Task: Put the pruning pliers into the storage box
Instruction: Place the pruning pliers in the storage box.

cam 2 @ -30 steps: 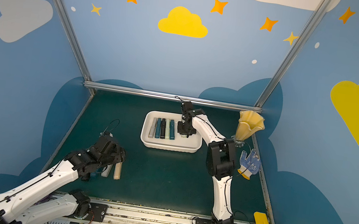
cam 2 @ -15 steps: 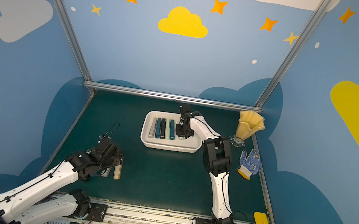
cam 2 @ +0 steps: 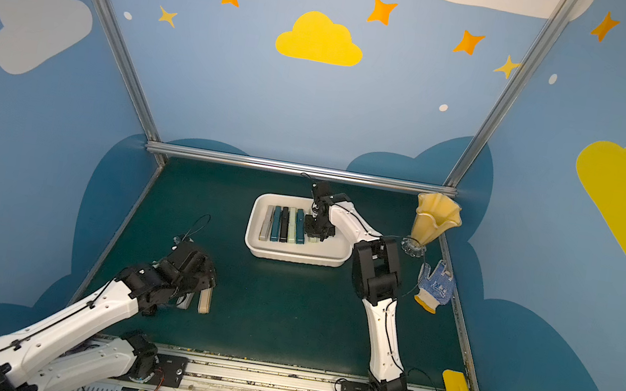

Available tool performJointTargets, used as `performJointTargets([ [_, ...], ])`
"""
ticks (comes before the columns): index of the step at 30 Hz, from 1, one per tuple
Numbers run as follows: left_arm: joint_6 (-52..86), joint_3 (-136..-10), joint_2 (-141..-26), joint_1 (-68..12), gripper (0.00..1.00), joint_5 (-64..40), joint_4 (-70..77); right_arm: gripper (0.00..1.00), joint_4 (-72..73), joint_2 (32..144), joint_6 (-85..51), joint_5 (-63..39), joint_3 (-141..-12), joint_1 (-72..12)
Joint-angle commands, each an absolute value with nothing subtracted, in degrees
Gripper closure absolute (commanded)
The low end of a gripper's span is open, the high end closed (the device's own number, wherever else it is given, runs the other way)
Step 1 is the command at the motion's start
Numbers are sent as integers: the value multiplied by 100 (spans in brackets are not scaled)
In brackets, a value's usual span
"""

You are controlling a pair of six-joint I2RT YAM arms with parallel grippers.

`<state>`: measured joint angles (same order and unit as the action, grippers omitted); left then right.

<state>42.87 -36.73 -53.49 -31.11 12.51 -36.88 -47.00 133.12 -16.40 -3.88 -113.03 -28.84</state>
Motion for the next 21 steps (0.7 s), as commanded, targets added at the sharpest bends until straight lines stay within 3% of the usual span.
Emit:
performJointTargets([
  [1,4263,-3723,-5357,-3120,22,1313,-3735,76,-4789,13427,-1605,-453,-11554,-2935],
  [21,4392,-3551,-5281,-3120,22,1283,-3688,73,-4898,13562,-1606,-526,-11760,-2963],
])
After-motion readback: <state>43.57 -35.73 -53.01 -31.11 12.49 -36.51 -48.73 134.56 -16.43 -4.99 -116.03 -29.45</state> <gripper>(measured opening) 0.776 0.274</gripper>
